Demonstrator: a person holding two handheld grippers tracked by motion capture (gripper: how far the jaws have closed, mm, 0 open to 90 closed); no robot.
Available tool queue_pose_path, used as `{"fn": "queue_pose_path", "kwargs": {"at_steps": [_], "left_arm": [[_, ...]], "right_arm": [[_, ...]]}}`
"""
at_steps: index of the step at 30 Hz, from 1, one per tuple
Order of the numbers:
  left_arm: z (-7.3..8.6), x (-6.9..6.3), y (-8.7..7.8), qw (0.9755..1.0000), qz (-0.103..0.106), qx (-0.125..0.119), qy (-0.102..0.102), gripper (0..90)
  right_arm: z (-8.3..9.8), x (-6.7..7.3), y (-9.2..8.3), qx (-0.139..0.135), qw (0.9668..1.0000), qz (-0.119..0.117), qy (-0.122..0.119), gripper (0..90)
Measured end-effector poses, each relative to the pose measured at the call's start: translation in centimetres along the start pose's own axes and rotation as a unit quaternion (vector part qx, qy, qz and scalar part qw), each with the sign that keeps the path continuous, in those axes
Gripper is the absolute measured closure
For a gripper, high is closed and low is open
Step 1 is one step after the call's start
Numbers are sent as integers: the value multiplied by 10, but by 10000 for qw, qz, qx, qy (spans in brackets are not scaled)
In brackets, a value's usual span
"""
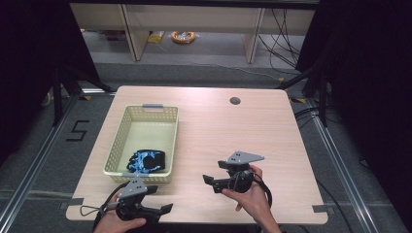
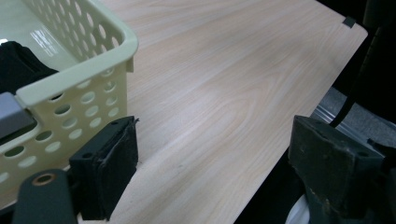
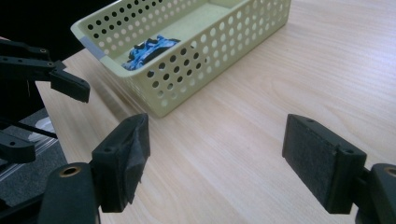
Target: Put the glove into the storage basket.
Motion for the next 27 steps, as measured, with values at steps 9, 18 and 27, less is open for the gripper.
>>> {"fn": "queue_pose_path", "kwargs": {"at_steps": [9, 18, 27], "left_arm": [[6, 0, 3, 10000, -52, 57, 2, 155], [12, 2, 3, 9998, -18, 172, 127, 155], [19, 4, 6, 9997, -57, 247, 63, 155]], "right_arm": [[12, 2, -3, 53, 9996, -21, 283, 240], [21, 1, -7, 10, 9999, -125, 104, 214], [35, -1, -14, 69, 9997, -28, 215, 198]]}}
Point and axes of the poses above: each handheld gripper's, and its own axes: y roughly forward along the jaws, z roughly out of its underside, x roughly to its left, the point moved 7 cm from there along y, roughly forward along the jaws, and after that the axes turned 11 degrees about y, right-handed, at the moved point
